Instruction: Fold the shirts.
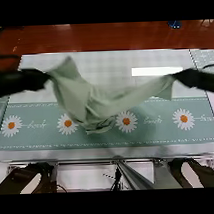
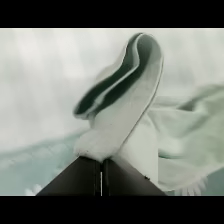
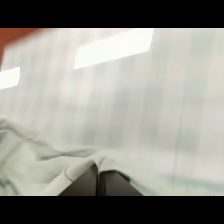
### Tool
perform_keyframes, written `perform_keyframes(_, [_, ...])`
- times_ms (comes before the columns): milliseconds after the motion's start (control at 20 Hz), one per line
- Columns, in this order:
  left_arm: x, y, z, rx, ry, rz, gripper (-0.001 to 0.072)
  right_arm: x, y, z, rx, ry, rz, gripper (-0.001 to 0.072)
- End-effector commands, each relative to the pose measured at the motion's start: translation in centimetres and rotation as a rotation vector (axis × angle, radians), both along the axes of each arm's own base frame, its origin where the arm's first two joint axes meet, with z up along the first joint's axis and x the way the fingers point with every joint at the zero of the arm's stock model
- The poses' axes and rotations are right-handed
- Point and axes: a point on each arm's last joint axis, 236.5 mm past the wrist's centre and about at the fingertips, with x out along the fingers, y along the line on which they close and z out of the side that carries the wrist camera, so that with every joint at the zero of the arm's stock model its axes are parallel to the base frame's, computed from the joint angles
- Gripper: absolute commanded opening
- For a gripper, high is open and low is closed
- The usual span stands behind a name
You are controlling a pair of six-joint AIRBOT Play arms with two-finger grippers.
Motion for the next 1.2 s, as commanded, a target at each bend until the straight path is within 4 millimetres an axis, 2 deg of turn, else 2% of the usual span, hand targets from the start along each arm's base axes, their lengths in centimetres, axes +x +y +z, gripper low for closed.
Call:
perform_keyframes(0, [-2.6, 5.8, 12.4, 0.006, -0.312, 0.172, 0.0021, -1.9, -2.7, 13.5, -0.076, -0.316, -0.158, 0.0035])
perform_keyframes(100, [-4.4, 8.1, 16.5, 0.02, -0.422, 0.25, 0.0021, -2.8, -3.1, 17.1, -0.124, -0.395, -0.192, 0.0034])
perform_keyframes(200, [-5.8, 9.7, 18.5, 0.047, -0.476, 0.311, 0.0021, -3.3, -4.0, 18.7, -0.19, -0.416, -0.232, 0.0034])
perform_keyframes(250, [-6.4, 10.2, 18.7, 0.071, -0.476, 0.327, 0.0021, -3.7, -4.4, 19.2, -0.217, -0.411, -0.253, 0.0034])
perform_keyframes(350, [-7.4, 10.2, 18.7, 0.112, -0.471, 0.312, 0.0021, -4.8, -4.4, 20.2, -0.258, -0.408, -0.26, 0.0034])
perform_keyframes(450, [-8.0, 10.2, 19.8, 0.12, -0.505, 0.309, 0.0021, -6.0, -3.4, 21.8, -0.27, -0.428, -0.235, 0.0035])
perform_keyframes(650, [-8.9, 10.3, 25.4, 0.124, -0.711, 0.325, 0.0021, -8.7, -1.7, 25.8, -0.304, -0.518, -0.211, 0.0034])
perform_keyframes(750, [-9.3, 10.3, 26.6, 0.115, -0.753, 0.33, 0.0021, -9.7, -1.4, 28.1, -0.32, -0.575, -0.222, 0.0034])
perform_keyframes(850, [-9.1, 10.0, 25.4, 0.114, -0.703, 0.311, 0.0021, -10.0, -1.9, 29.8, -0.36, -0.612, -0.25, 0.0034])
perform_keyframes(950, [-8.7, 8.9, 22.5, 0.11, -0.582, 0.26, 0.0021, -9.3, -3.6, 31.3, -0.41, -0.636, -0.308, 0.0034])
perform_keyframes(1050, [-8.1, 7.3, 18.8, 0.084, -0.439, 0.185, 0.0021, -7.5, -5.3, 32.2, -0.437, -0.638, -0.343, 0.0034])
perform_keyframes(1150, [-7.2, 6.2, 15.3, 0.053, -0.329, 0.137, 0.0021, -4.8, -6.0, 31.9, -0.412, -0.606, -0.316, 0.0033])
